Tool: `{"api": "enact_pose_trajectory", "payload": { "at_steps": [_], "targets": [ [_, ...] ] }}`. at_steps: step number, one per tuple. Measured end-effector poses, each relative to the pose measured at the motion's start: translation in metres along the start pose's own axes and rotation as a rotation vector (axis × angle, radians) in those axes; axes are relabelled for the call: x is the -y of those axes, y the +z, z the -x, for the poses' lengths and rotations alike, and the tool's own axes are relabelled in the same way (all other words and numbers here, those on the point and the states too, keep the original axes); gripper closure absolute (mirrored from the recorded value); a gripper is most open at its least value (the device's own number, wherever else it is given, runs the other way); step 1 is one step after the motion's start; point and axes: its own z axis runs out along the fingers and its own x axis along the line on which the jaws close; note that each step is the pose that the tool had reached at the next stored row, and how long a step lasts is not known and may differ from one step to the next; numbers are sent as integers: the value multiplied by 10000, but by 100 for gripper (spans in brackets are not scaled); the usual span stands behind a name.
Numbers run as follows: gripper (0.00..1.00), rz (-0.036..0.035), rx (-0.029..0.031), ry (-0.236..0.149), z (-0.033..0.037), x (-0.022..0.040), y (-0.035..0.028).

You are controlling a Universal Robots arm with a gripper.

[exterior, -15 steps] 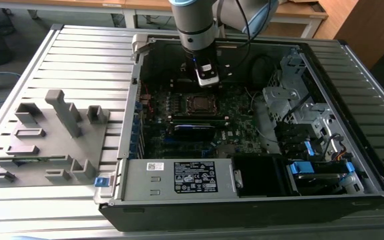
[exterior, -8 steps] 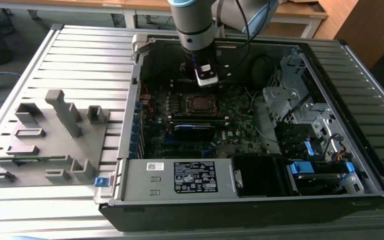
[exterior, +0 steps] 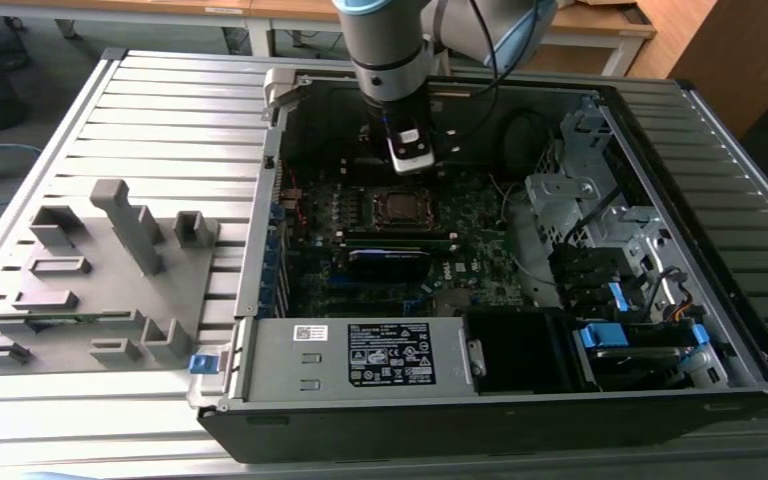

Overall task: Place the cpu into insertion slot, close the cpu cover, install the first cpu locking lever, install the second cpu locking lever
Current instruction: 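Install the first cpu locking lever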

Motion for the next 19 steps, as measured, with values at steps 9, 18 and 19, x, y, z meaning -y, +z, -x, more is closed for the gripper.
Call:
{"api": "enact_pose_trajectory", "payload": {
  "at_steps": [9,18,19],
  "targets": [
    [90,46,27,45,-14,11,6],
    [90,78,100,36,10,70,8],
    [90,80,110,34,12,76,7]
  ]
}}
